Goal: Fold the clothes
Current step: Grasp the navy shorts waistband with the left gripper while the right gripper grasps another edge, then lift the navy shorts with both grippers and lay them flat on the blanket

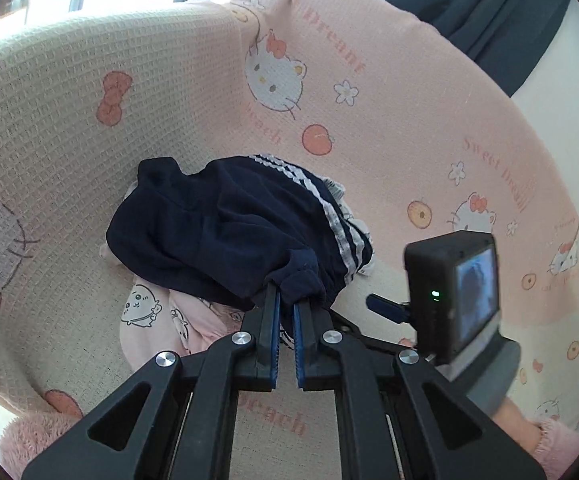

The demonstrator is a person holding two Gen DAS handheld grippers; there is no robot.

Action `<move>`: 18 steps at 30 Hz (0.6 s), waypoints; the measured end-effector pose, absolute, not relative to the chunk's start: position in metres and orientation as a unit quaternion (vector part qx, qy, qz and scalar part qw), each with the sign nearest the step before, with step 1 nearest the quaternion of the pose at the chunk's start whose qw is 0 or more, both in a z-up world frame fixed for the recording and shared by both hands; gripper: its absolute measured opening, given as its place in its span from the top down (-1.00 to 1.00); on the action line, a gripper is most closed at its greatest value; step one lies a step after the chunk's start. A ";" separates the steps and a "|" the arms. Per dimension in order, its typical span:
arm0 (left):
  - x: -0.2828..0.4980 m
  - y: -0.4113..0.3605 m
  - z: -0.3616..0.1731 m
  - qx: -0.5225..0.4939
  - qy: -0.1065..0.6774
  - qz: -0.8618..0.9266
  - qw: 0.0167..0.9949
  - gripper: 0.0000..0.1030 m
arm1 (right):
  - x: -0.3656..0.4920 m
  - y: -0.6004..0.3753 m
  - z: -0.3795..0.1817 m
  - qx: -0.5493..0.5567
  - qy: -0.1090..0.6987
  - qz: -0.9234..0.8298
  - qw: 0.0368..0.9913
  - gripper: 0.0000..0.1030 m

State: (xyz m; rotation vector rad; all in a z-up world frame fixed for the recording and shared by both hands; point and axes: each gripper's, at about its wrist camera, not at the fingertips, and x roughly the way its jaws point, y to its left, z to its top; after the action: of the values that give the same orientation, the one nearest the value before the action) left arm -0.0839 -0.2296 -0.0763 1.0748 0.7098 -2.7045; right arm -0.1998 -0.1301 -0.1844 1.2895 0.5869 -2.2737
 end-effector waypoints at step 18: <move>-0.089 -0.231 -0.082 0.359 0.242 -0.899 0.060 0.88 | -0.252 -0.166 -0.178 0.417 0.167 -0.867 0.218 0.80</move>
State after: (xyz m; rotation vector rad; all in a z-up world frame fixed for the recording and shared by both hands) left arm -0.0895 -0.2309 -0.0816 1.0885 0.7328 -2.7228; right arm -0.2520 -0.1665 -0.1785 1.1548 0.4612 -2.3997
